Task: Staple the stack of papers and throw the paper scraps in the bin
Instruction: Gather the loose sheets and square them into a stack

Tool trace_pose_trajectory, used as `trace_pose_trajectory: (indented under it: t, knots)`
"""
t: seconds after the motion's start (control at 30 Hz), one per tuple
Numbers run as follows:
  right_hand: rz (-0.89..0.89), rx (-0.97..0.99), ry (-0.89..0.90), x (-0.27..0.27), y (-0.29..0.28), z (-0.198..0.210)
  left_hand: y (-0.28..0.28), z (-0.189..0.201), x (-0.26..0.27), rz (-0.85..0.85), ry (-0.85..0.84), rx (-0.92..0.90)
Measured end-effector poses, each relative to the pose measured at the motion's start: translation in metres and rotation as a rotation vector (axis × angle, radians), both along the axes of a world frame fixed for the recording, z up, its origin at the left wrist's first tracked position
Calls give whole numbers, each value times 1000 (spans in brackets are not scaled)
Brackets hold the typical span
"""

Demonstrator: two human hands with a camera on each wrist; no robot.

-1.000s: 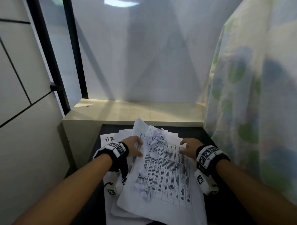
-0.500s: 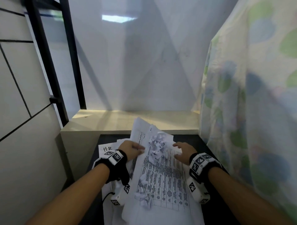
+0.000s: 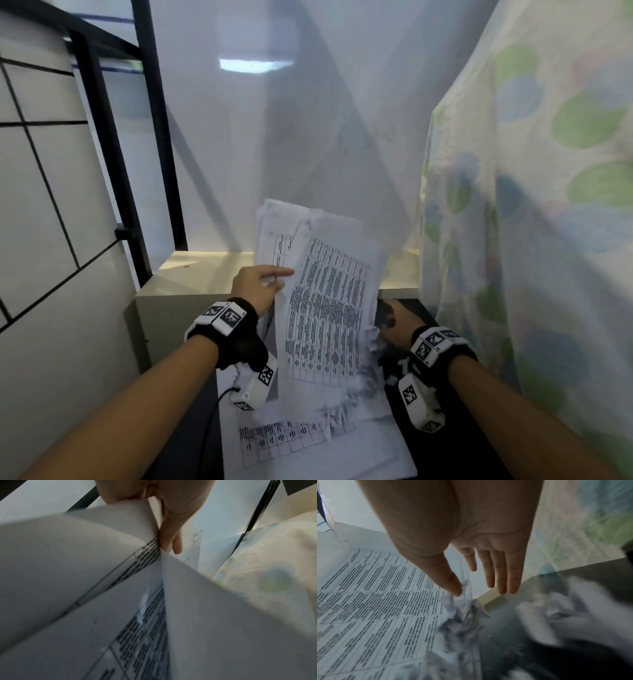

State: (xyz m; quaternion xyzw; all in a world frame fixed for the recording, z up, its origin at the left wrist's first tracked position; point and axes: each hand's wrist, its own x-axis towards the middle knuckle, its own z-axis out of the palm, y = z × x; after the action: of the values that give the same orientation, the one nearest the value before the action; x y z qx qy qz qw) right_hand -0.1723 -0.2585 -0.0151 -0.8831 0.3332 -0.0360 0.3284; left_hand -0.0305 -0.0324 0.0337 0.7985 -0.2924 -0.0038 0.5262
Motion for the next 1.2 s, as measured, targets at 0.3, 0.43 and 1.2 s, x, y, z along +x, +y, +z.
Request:
trace_pose_trajectory:
  t: [0.3, 0.43, 1.2]
  knots:
    - [-115, 480, -662, 25, 1, 60, 14, 52, -5, -31, -26, -227]
    - [3, 475, -750, 11, 12, 85, 18, 70, -10, -86, -50, -262]
    - [-55, 262, -713, 21, 78, 73, 43, 15, -27, -84, 61, -141]
